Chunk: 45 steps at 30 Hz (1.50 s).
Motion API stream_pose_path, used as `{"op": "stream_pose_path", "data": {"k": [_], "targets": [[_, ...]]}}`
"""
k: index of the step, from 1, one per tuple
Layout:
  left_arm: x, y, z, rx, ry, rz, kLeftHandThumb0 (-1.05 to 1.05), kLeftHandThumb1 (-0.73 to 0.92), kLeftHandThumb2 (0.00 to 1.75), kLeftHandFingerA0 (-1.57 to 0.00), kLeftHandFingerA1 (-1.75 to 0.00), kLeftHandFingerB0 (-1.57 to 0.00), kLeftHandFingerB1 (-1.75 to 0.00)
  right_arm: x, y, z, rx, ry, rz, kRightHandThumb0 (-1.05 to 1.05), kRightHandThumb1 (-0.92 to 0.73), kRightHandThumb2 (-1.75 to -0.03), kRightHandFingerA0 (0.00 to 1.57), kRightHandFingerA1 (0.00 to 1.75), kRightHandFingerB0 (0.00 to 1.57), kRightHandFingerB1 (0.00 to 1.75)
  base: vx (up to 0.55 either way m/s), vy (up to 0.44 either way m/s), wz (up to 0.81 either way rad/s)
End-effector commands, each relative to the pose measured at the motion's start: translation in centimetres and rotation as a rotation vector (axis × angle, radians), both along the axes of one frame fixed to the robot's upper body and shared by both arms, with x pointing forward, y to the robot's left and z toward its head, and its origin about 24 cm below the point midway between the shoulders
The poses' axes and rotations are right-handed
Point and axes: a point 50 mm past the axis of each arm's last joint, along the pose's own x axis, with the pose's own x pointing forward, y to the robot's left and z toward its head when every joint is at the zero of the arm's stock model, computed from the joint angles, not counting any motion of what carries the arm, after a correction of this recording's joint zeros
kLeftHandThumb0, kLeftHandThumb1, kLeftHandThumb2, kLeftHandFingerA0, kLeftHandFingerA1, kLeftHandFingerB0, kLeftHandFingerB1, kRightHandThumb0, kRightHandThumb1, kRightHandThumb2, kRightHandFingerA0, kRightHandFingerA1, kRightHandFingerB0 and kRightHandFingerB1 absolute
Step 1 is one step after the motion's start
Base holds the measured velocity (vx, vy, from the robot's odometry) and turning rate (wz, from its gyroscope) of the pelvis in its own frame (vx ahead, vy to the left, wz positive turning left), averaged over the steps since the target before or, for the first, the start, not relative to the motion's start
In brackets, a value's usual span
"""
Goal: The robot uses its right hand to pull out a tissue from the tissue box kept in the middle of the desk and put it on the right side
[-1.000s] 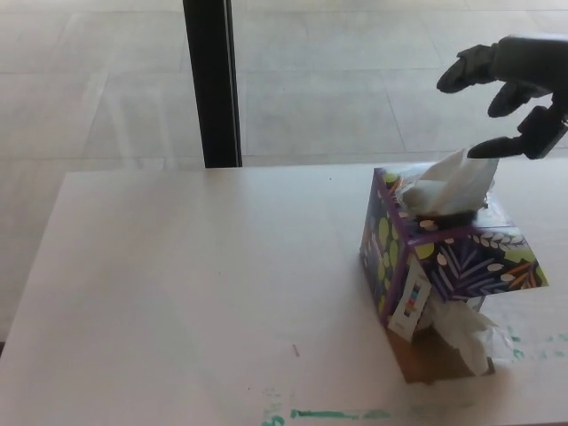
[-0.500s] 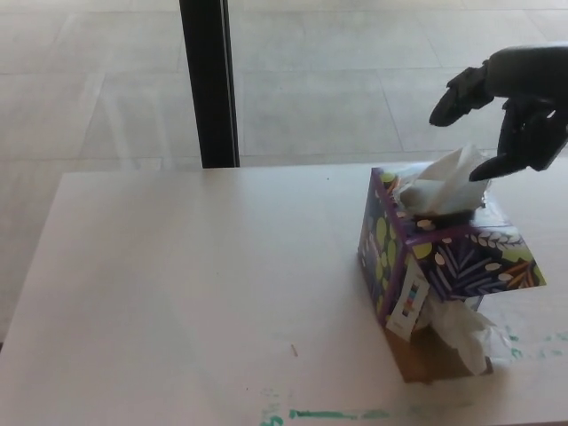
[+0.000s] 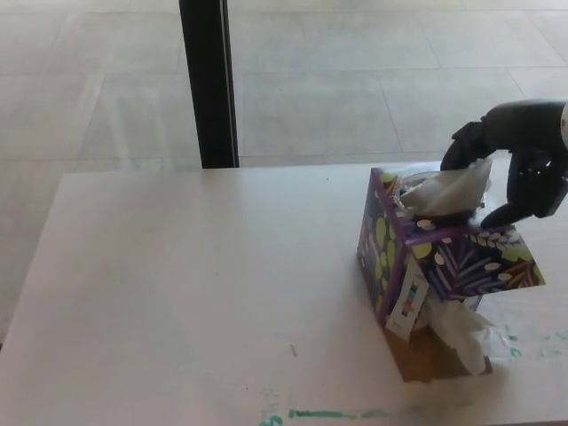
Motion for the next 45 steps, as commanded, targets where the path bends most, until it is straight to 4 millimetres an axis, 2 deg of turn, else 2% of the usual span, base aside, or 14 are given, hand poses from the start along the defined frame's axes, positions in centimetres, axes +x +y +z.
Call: {"op": "stream_pose_path", "data": {"k": [1,6,7,8,12,17,24,25,26,30,35,37,38,45], "targets": [[-0.3,0.7,0.8,0.025,-0.003,-0.017,-0.68,0.78,0.63,-0.61,-0.83,-0.47,-0.72,0.4,-0.3,-0.3,-0.107,-0.079,0.004,-0.63,-0.43,-0.78,0.21,0.70,0.10,0.42,0.00,0.000,0.00],[-0.5,0.7,0.6,0.020,0.002,-0.026,-0.69,0.78,0.63,-0.63,-0.84,-0.52,-0.73,0.3,-0.4,-0.6,-0.157,-0.229,0.076,-0.50,-0.63,-0.59,0.45,0.78,0.30,0.34,0.00,0.000,0.00],[-0.5,0.7,0.7,0.020,-0.002,-0.029,-0.68,0.79,0.63,-0.63,-0.84,-0.50,-0.73,0.3,-0.2,-0.6,-0.156,-0.267,0.108,-0.54,-0.53,-0.88,0.55,0.76,0.28,0.49,0.00,0.000,0.00],[-0.5,0.7,0.7,0.018,-0.003,-0.029,-0.69,0.79,0.63,-0.62,-0.83,-0.49,-0.72,0.2,-0.1,-0.8,-0.140,-0.320,0.144,-0.45,-0.66,-0.59,0.71,0.97,0.45,0.37,0.00,0.000,0.00],[-0.5,0.7,0.6,0.015,-0.002,-0.020,-0.69,0.79,0.63,-0.60,-0.83,-0.48,-0.71,-0.1,0.5,-1.1,-0.084,-0.448,0.216,-0.31,-0.74,-0.66,0.76,1.54,0.61,0.44,0.00,0.000,0.00],[-0.7,0.5,0.5,0.022,-0.010,-0.019,-0.69,0.82,0.64,-0.61,-0.81,-0.47,-0.70,-0.6,1.3,-1.0,0.002,-0.548,0.296,-0.31,-0.69,-0.58,0.77,1.75,0.79,1.01,0.00,0.000,0.00],[-0.8,0.4,0.4,0.007,-0.039,0.001,-0.74,0.85,0.65,-0.64,-0.82,-0.47,-0.71,-1.0,2.0,-0.8,0.007,-0.593,0.365,-0.33,-0.64,-0.59,0.80,1.71,0.85,0.69,0.00,0.000,0.00],[-0.8,0.4,0.5,0.007,-0.040,0.000,-0.73,0.86,0.65,-0.64,-0.80,-0.46,-0.70,-1.1,1.9,-0.9,0.006,-0.594,0.370,-0.35,-0.45,-0.87,1.13,1.35,0.83,0.79,0.00,0.000,0.00],[-0.8,0.4,0.5,0.005,-0.041,-0.001,-0.75,0.86,0.66,-0.64,-0.80,-0.46,-0.71,-1.1,1.9,-1.2,0.002,-0.596,0.378,-0.30,-0.64,-0.59,0.82,1.72,0.88,0.75,0.00,0.000,0.00],[-0.8,0.3,0.4,-0.004,-0.046,-0.004,-0.74,0.86,0.66,-0.63,-0.81,-0.46,-0.71,-1.3,1.5,-1.7,-0.011,-0.598,0.388,-0.29,-0.61,-0.57,0.82,1.75,0.90,0.73,0.00,0.000,0.00],[-0.8,0.3,0.4,-0.001,-0.030,-0.018,-0.73,0.87,0.66,-0.62,-0.82,-0.46,-0.72,-1.7,1.1,-3.2,-0.010,-0.620,0.413,-0.28,-0.63,-0.59,0.86,1.75,0.89,0.85,0.00,0.000,0.00],[-0.8,0.3,0.4,-0.002,-0.030,-0.011,-0.73,0.86,0.65,-0.62,-0.82,-0.48,-0.72,-1.8,1.0,-3.7,-0.016,-0.652,0.415,-0.18,-0.60,-0.80,1.08,1.65,0.80,1.29,0.00,0.000,0.00],[-0.8,0.3,0.4,-0.004,-0.033,-0.013,-0.73,0.87,0.66,-0.62,-0.82,-0.47,-0.72,-1.8,1.0,-3.8,-0.011,-0.658,0.416,-0.22,-0.61,-0.82,0.86,1.75,0.71,1.51,0.00,0.000,0.00],[-0.5,0.3,0.6,0.010,-0.038,-0.034,-0.74,0.89,0.66,-0.61,-0.81,-0.47,-0.71,-2.1,0.7,-4.4,-0.025,-0.746,0.409,-0.21,-0.64,-0.73,0.84,1.75,0.69,1.50,0.00,0.000,0.00]]}}
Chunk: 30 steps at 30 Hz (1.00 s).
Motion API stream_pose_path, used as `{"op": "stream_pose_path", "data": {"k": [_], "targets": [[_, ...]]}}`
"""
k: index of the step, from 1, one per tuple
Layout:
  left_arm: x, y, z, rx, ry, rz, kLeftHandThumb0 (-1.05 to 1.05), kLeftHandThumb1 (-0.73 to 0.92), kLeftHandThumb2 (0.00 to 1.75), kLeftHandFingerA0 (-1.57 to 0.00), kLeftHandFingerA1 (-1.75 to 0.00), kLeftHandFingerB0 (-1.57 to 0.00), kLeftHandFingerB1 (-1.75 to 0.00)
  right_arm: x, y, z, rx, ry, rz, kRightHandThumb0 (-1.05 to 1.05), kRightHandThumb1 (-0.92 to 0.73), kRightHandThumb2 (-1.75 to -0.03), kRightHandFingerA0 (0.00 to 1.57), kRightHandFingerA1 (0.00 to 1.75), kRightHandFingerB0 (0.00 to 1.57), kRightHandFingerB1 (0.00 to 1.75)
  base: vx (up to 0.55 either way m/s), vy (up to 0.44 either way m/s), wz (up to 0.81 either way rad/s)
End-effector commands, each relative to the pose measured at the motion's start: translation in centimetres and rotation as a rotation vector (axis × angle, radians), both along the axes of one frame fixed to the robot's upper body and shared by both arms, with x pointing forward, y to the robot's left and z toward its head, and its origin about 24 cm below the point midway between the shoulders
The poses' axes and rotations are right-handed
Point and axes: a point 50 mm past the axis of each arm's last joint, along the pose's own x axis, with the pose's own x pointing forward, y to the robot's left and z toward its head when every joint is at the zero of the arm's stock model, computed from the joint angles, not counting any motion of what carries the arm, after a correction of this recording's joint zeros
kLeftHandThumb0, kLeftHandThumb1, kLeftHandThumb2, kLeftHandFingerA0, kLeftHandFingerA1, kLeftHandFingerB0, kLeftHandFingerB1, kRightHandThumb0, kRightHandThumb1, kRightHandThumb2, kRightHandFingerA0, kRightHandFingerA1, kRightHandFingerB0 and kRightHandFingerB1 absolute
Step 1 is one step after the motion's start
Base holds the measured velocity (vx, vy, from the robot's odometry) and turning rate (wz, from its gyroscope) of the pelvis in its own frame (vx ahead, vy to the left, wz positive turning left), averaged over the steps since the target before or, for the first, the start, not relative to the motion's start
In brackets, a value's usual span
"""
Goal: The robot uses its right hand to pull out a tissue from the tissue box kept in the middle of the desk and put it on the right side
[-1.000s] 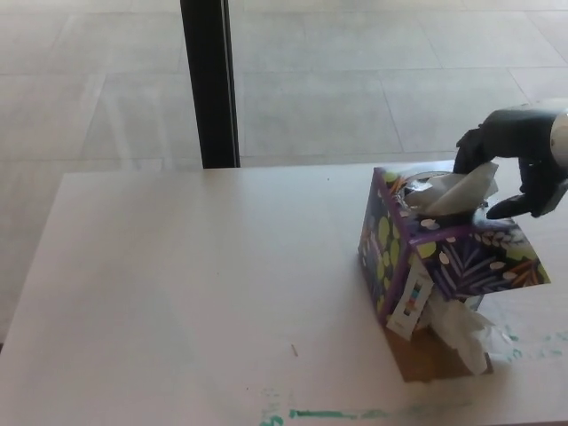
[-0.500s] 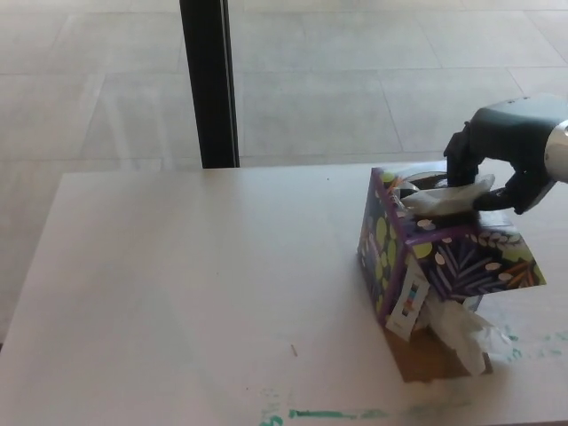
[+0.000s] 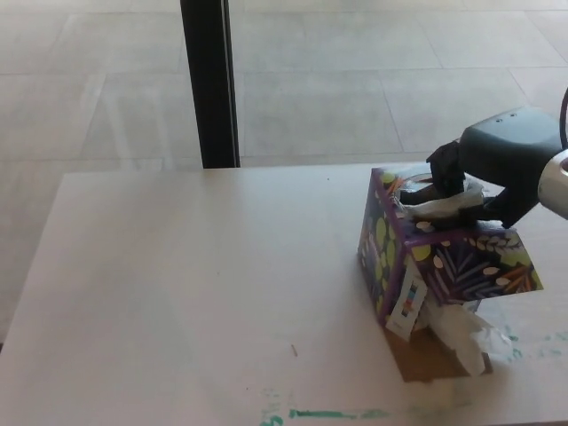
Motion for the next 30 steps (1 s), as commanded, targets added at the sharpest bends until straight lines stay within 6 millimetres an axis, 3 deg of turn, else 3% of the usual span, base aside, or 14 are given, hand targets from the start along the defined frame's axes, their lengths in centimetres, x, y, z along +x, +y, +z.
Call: {"op": "stream_pose_path", "data": {"k": [1,5,9,12,13,16,17,19,20,21,23,27,28,30], "targets": [[-0.2,0.4,0.8,0.024,-0.042,-0.032,-0.76,0.90,0.67,-0.60,-0.81,-0.46,-0.72,-1.4,-0.6,-1.6,-0.003,-0.280,0.128,-0.21,-0.65,-0.73,0.85,1.72,0.71,1.46,0.00,0.000,0.00],[-0.5,0.4,0.6,0.018,-0.046,-0.026,-0.78,0.90,0.67,-0.61,-0.82,-0.49,-0.73,-1.6,-0.7,-1.8,-0.020,-0.320,0.145,-0.22,-0.59,-0.83,0.86,1.75,0.72,1.54,0.00,0.000,0.00],[-0.5,0.4,0.6,0.004,-0.060,-0.016,-0.80,0.91,0.67,-0.64,-0.83,-0.50,-0.74,-1.7,-0.7,-1.1,0.018,-0.345,0.177,-0.22,-0.54,-0.94,0.98,1.67,0.85,1.29,0.00,0.000,0.00],[-0.5,0.3,0.6,-0.009,-0.070,-0.011,-0.80,0.92,0.67,-0.61,-0.80,-0.47,-0.73,-1.8,-0.7,-0.2,0.067,-0.419,0.212,-0.17,-0.53,-0.95,0.99,1.66,0.87,1.26,0.00,0.000,0.00],[-0.7,0.4,0.6,-0.006,-0.067,-0.003,-0.83,0.92,0.67,-0.63,-0.80,-0.49,-0.73,-1.7,-0.8,0.5,0.079,-0.444,0.214,-0.22,-0.53,-0.97,0.91,1.73,0.76,1.49,0.00,0.000,0.00],[-0.7,0.4,0.6,-0.006,-0.068,-0.003,-0.83,0.92,0.67,-0.63,-0.81,-0.47,-0.74,-1.5,-1.0,1.3,0.080,-0.422,0.182,-0.21,-0.53,-0.92,0.92,1.56,0.74,1.38,0.00,0.000,0.00],[-0.7,0.4,0.6,-0.001,-0.069,-0.010,-0.84,0.92,0.68,-0.64,-0.82,-0.48,-0.75,-1.5,-1.0,1.7,0.068,-0.416,0.168,-0.19,-0.54,-0.88,0.95,1.32,0.82,1.15,0.00,0.000,0.00],[-0.8,0.4,0.6,0.007,-0.065,-0.010,-0.85,0.92,0.68,-0.65,-0.81,-0.48,-0.74,-1.6,-0.9,2.5,0.063,-0.439,0.160,-0.16,-0.52,-0.87,1.02,1.20,0.87,1.13,0.00,0.000,0.00],[-0.8,0.4,0.6,0.009,-0.065,-0.011,-0.85,0.92,0.68,-0.65,-0.81,-0.48,-0.74,-1.6,-1.0,2.7,0.081,-0.441,0.160,-0.16,-0.52,-0.87,1.02,1.20,0.87,1.13,0.00,0.000,0.00],[-0.8,0.4,0.7,0.018,-0.065,-0.017,-0.85,0.92,0.68,-0.66,-0.81,-0.49,-0.73,-1.5,-1.2,3.6,0.114,-0.468,0.151,-0.16,-0.52,-0.98,0.90,1.63,0.77,1.40,0.00,0.000,0.00],[-1.0,0.5,0.7,0.019,-0.063,-0.016,-0.85,0.92,0.69,-0.66,-0.81,-0.49,-0.73,-1.4,-1.4,4.3,0.119,-0.488,0.138,-0.20,-0.51,-1.05,0.92,1.42,0.82,1.34,0.00,0.000,0.00],[-1.3,0.5,0.5,0.010,-0.061,-0.002,-0.86,0.92,0.68,-0.68,-0.81,-0.49,-0.73,-1.0,-1.7,6.4,0.152,-0.579,0.140,-0.19,-0.52,-1.06,0.94,1.61,0.80,1.38,0.00,0.000,0.00],[-1.3,0.5,0.6,0.017,-0.066,-0.013,-0.85,0.92,0.70,-0.66,-0.81,-0.46,-0.74,-0.9,-1.7,7.0,0.143,-0.584,0.135,-0.23,-0.53,-1.09,0.96,1.48,0.84,1.32,0.00,0.000,0.00],[-1.3,0.5,0.6,0.016,-0.068,-0.007,-0.86,0.92,0.69,-0.66,-0.82,-0.47,-0.75,-0.7,-1.8,8.2,0.144,-0.619,0.121,-0.21,-0.47,-1.12,0.96,1.66,0.80,1.46,0.00,0.000,0.00]]}}
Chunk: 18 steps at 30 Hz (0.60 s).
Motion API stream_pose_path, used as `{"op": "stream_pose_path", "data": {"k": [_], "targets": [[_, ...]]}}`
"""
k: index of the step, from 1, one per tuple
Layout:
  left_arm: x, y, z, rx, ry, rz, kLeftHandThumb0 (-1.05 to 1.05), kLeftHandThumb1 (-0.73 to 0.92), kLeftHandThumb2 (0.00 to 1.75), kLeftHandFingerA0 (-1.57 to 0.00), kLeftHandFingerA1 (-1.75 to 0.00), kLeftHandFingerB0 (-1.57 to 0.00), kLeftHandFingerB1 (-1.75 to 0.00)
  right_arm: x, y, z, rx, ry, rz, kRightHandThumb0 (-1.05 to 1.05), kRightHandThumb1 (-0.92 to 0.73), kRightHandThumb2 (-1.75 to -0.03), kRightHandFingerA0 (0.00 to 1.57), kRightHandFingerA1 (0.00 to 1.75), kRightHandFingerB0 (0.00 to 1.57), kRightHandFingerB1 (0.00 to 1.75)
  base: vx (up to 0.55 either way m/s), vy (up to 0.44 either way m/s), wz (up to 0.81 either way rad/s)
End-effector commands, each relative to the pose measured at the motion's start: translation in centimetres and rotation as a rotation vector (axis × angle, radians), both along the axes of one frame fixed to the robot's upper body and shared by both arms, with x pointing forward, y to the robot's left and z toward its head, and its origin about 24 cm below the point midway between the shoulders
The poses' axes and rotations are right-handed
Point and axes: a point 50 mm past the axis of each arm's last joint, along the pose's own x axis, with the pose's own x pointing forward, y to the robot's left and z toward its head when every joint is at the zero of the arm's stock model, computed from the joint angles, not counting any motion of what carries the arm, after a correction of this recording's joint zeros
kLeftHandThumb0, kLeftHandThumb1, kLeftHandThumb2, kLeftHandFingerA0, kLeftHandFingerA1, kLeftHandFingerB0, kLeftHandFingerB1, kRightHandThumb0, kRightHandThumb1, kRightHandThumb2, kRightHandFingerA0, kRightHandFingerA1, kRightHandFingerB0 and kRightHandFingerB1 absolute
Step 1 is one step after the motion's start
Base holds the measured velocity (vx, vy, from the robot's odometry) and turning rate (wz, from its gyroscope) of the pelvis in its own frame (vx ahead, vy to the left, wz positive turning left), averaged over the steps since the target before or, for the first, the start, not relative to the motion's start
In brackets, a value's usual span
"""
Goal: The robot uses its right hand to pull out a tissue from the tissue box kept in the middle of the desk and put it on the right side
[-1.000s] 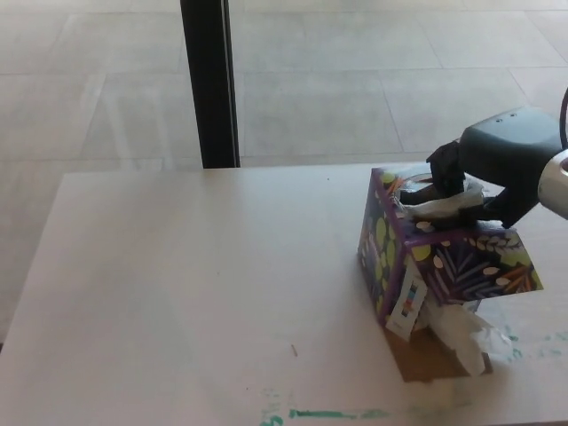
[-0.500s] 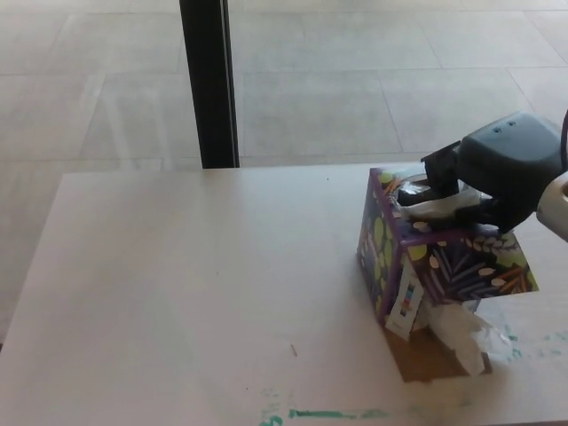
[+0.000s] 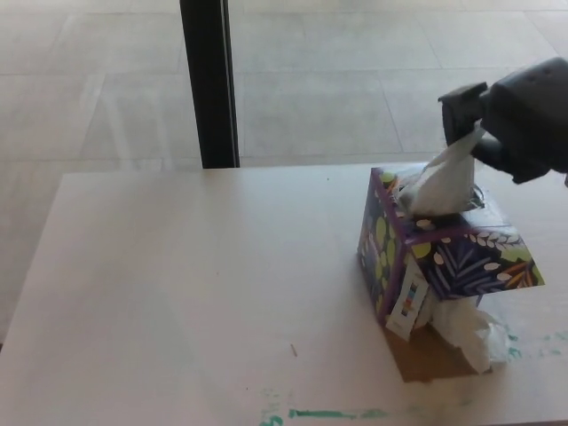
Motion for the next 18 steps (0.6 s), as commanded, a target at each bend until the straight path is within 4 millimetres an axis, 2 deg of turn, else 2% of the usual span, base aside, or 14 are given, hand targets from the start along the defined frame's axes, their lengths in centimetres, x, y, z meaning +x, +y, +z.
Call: {"op": "stream_pose_path", "data": {"k": [1,3,5,6,7,8,10,13,16,17,18], "targets": [[-0.3,0.3,0.5,0.010,-0.047,-0.005,-0.85,0.92,0.70,-0.66,-0.82,-0.47,-0.75,0.0,-0.6,4.3,0.012,-0.210,0.004,-0.22,-0.43,-1.11,0.92,1.75,0.75,1.55,0.00,0.000,0.00],[-0.4,0.3,0.5,0.014,-0.048,-0.012,-0.85,0.92,0.71,-0.66,-0.82,-0.47,-0.75,0.1,-0.8,5.0,0.029,-0.241,-0.003,-0.20,-0.39,-1.17,0.95,1.75,0.72,1.65,0.00,0.000,0.00],[-0.6,0.4,0.6,0.017,-0.046,-0.015,-0.85,0.92,0.71,-0.65,-0.82,-0.47,-0.74,0.2,-1.0,5.3,0.044,-0.257,-0.003,-0.20,-0.39,-1.19,0.91,1.75,0.73,1.64,0.00,0.000,0.00],[-0.6,0.3,0.6,0.018,-0.052,-0.020,-0.85,0.92,0.71,-0.65,-0.82,-0.48,-0.75,0.2,-1.2,5.6,0.046,-0.264,-0.013,-0.21,-0.40,-1.20,0.92,1.74,0.75,1.58,0.00,0.000,0.00],[-0.6,0.3,0.6,0.022,-0.049,-0.022,-0.85,0.92,0.72,-0.65,-0.83,-0.49,-0.75,0.2,-1.7,6.3,0.056,-0.285,-0.029,-0.21,-0.46,-1.18,0.98,1.64,0.81,1.41,0.00,0.000,0.00],[-0.6,0.3,0.6,0.026,-0.047,-0.022,-0.84,0.92,0.73,-0.65,-0.82,-0.49,-0.74,0.2,-2.2,6.9,0.069,-0.287,-0.052,-0.25,-0.46,-1.14,1.21,1.34,0.96,1.17,0.00,0.000,0.00],[-0.8,0.4,0.5,0.023,-0.038,-0.011,-0.85,0.92,0.73,-0.65,-0.82,-0.49,-0.74,0.3,-2.4,7.1,0.077,-0.281,-0.070,-0.28,-0.49,-1.14,1.21,1.35,0.93,1.16,0.00,0.000,0.00],[-1.2,0.5,0.3,0.015,-0.020,0.004,-0.86,0.92,0.70,-0.65,-0.82,-0.50,-0.74,0.2,-3.1,7.9,0.090,-0.352,-0.100,-0.26,-0.45,-1.14,1.23,1.39,0.98,1.21,0.00,0.000,0.00],[-1.4,0.5,0.2,0.008,-0.019,0.004,-0.86,0.92,0.72,-0.65,-0.83,-0.48,-0.74,0.1,-3.7,8.6,0.099,-0.380,-0.134,-0.27,-0.48,-1.17,1.24,1.38,0.95,1.17,0.00,0.000,0.00],[-1.4,0.5,0.3,0.009,-0.018,0.002,-0.86,0.92,0.71,-0.66,-0.83,-0.49,-0.76,0.0,-4.7,9.7,0.116,-0.399,-0.182,-0.24,-0.46,-1.21,0.92,1.74,0.78,1.47,0.00,0.000,0.00],[-1.4,0.5,0.3,0.015,-0.017,-0.001,-0.88,0.92,0.72,-0.65,-0.83,-0.48,-0.76,-0.1,-5.0,10.2,0.101,-0.425,-0.201,-0.25,-0.46,-1.19,0.93,1.72,0.79,1.42,0.00,0.000,0.00]]}}
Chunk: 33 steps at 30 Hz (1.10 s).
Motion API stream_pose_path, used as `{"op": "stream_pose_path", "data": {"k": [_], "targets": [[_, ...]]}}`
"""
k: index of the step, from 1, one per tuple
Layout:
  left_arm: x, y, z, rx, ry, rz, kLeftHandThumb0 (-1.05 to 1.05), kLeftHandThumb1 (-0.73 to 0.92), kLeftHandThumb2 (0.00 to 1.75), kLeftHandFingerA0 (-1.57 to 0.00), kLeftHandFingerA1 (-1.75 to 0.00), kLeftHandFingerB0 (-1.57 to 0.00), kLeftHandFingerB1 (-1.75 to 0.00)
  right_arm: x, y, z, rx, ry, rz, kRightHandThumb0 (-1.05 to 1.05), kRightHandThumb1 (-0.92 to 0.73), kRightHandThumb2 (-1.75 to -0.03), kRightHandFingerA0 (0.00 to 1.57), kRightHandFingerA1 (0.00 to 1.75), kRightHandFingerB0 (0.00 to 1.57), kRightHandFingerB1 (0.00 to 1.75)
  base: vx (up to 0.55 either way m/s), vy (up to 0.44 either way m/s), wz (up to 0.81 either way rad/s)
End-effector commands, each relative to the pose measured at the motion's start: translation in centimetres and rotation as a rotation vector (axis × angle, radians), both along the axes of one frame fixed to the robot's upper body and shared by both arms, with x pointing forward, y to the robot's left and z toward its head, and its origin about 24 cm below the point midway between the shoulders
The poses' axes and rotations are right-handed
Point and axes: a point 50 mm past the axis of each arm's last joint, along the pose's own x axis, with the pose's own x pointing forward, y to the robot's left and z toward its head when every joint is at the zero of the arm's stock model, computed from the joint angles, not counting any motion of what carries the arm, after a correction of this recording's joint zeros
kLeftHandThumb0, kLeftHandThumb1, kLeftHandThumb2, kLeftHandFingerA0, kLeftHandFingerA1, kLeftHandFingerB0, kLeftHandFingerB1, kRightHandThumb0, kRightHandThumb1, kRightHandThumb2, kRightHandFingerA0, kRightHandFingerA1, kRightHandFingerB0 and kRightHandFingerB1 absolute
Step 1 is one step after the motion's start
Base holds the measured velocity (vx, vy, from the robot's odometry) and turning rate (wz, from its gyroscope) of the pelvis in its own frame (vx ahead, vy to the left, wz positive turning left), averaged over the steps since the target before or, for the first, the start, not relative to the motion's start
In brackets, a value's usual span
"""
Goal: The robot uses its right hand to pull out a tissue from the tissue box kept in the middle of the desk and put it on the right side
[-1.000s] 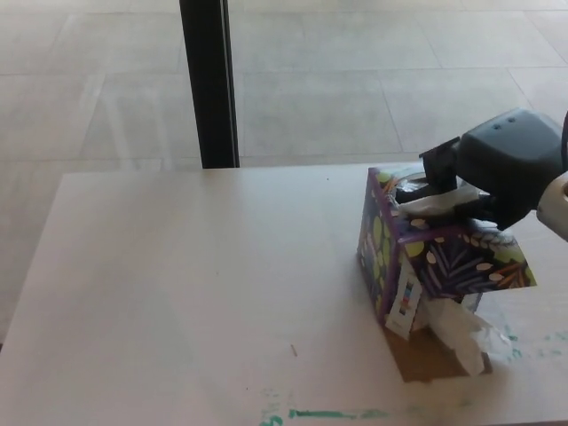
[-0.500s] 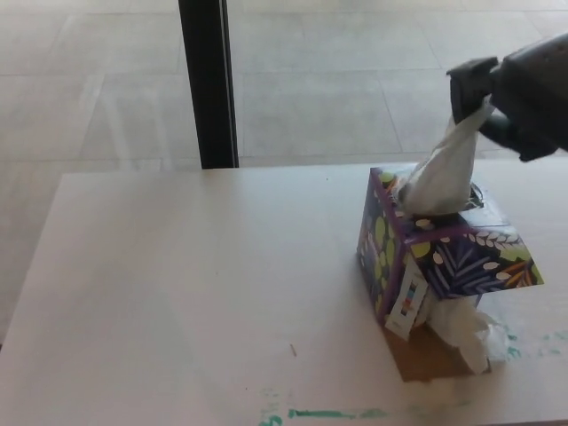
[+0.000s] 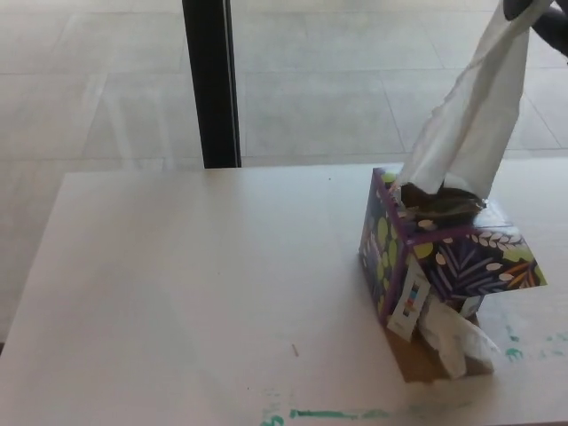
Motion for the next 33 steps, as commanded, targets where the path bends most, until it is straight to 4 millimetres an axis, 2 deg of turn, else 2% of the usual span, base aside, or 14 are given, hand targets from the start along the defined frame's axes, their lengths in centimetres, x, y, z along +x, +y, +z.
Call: {"op": "stream_pose_path", "data": {"k": [1,5,6,7,12,15,18,21,24,25,26,30,31,33], "targets": [[-0.4,0.3,0.3,0.011,-0.011,0.003,-0.88,0.92,0.71,-0.66,-0.83,-0.49,-0.76,-0.7,-2.4,3.3,0.020,-0.143,-0.119,-0.24,-0.45,-1.15,0.94,1.70,0.81,1.38,0.00,0.000,0.00],[-0.5,0.4,0.3,0.021,-0.001,-0.004,-0.86,0.92,0.72,-0.65,-0.81,-0.45,-0.74,-1.7,-5.0,6.2,0.049,-0.223,-0.210,-0.21,-0.49,-1.12,0.94,1.69,0.80,1.44,0.00,0.000,0.00],[-0.6,0.5,0.4,0.025,0.000,0.003,-0.85,0.92,0.71,-0.66,-0.81,-0.46,-0.74,-2.1,-5.6,6.8,0.039,-0.248,-0.233,-0.22,-0.48,-1.08,0.97,1.63,0.81,1.35,0.00,0.000,0.00],[-0.6,0.6,0.3,0.021,0.001,0.010,-0.86,0.92,0.71,-0.66,-0.80,-0.46,-0.73,-2.6,-6.7,7.4,0.027,-0.251,-0.287,-0.22,-0.44,-1.05,0.93,1.69,0.76,1.46,0.00,0.000,0.00],[-0.9,0.7,0.5,0.022,-0.005,0.010,-0.86,0.92,0.71,-0.66,-0.81,-0.48,-0.74,-3.5,-8.4,7.6,0.015,-0.248,-0.315,-0.23,-0.45,-1.11,1.02,1.73,0.73,1.43,0.00,0.000,0.00],[-0.7,0.7,0.5,0.019,-0.010,0.012,-0.86,0.92,0.71,-0.66,-0.81,-0.48,-0.74,-4.1,-10.0,7.1,-0.050,-0.294,-0.401,-0.24,-0.47,-1.02,0.92,1.74,0.78,1.48,0.00,0.000,0.00],[-0.8,0.8,0.4,0.018,-0.006,0.020,-0.87,0.92,0.70,-0.67,-0.81,-0.47,-0.75,-4.3,-10.8,6.3,-0.103,-0.258,-0.433,-0.22,-0.48,-0.97,0.98,1.65,0.89,1.27,0.00,0.000,0.00],[-0.8,0.8,0.4,0.017,0.002,0.026,-0.88,0.92,0.71,-0.66,-0.80,-0.46,-0.73,-4.2,-11.0,3.3,-0.119,-0.154,-0.391,-0.26,-0.49,-0.96,0.90,1.58,0.88,1.24,0.00,0.000,0.00],[-0.9,0.7,0.3,0.019,-0.003,0.018,-0.88,0.92,0.70,-0.67,-0.81,-0.48,-0.74,-4.0,-10.4,0.5,-0.118,-0.114,-0.338,-0.23,-0.48,-0.91,0.89,1.66,0.82,1.36,0.00,0.000,0.00],[-0.9,0.7,0.3,0.019,-0.001,0.019,-0.93,0.77,0.89,-0.68,-0.81,-0.47,-0.73,-3.9,-10.3,-0.5,-0.109,-0.079,-0.314,-0.19,-0.57,-0.94,0.94,1.69,0.83,1.35,0.00,0.000,0.00],[-0.9,0.6,0.3,0.017,-0.003,0.020,-0.86,0.92,0.70,-0.66,-0.79,-0.47,-0.73,-3.8,-10.0,-2.2,-0.096,-0.015,-0.282,-0.23,-0.54,-0.89,0.91,1.59,0.87,1.22,0.00,0.000,0.00],[-0.5,0.5,0.3,0.014,-0.023,0.023,-0.86,0.92,0.70,-0.66,-0.80,-0.47,-0.74,-3.4,-9.5,-6.0,-0.098,0.144,-0.271,-0.21,-0.66,-0.80,0.86,1.63,0.78,1.22,0.00,0.000,0.00],[-0.5,0.5,0.3,0.010,-0.023,0.030,-0.86,0.92,0.70,-0.68,-0.80,-0.48,-0.74,-3.5,-9.5,-8.0,-0.130,0.194,-0.273,-0.19,-0.58,-0.62,0.79,1.57,0.80,1.20,0.00,0.000,0.00],[-0.5,0.6,0.3,0.011,-0.026,0.033,-0.87,0.92,0.69,-0.69,-0.80,-0.49,-0.74,-3.8,-9.5,-11.2,-0.184,0.279,-0.308,-0.27,-0.64,-0.60,0.76,1.63,0.74,1.23,0.00,0.000,0.00]]}}
